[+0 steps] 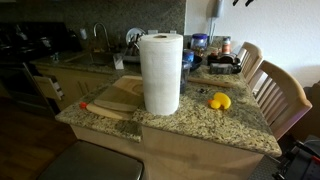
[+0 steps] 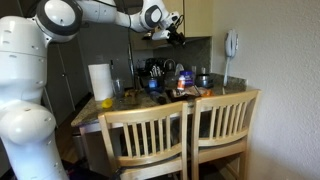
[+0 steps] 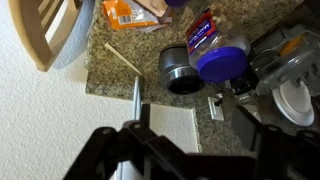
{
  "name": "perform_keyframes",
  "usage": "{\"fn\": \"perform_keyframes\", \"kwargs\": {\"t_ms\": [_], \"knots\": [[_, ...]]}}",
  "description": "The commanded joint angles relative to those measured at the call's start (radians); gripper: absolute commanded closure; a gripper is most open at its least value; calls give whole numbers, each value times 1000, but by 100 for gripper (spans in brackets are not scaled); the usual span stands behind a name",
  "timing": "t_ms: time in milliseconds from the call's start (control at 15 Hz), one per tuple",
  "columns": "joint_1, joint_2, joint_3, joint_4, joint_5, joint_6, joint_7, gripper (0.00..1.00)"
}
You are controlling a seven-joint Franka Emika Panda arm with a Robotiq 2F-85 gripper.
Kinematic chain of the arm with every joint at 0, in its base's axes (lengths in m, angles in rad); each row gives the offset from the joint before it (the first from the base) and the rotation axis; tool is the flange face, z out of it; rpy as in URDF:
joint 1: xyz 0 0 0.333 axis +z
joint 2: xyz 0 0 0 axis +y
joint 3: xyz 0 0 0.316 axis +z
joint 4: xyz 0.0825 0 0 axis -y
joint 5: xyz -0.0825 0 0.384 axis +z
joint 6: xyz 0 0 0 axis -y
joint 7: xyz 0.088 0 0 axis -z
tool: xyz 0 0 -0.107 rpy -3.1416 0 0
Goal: Pick up the white bottle and move it forward
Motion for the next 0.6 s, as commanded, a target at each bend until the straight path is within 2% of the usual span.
{"fn": "perform_keyframes", "kwargs": {"t_ms": [0,200,333,467,533], "knots": [[-49,-91,-5,-127,34,88,-138,0],[-69,-115,-33,-179,20,113,-151,0],[-67,-127,-54,-205,-7,166,-93,0],[-48,-136,-85,-227,-96,242,2,0],[-36,-142,-101,-229,-183,230,43,0]]}}
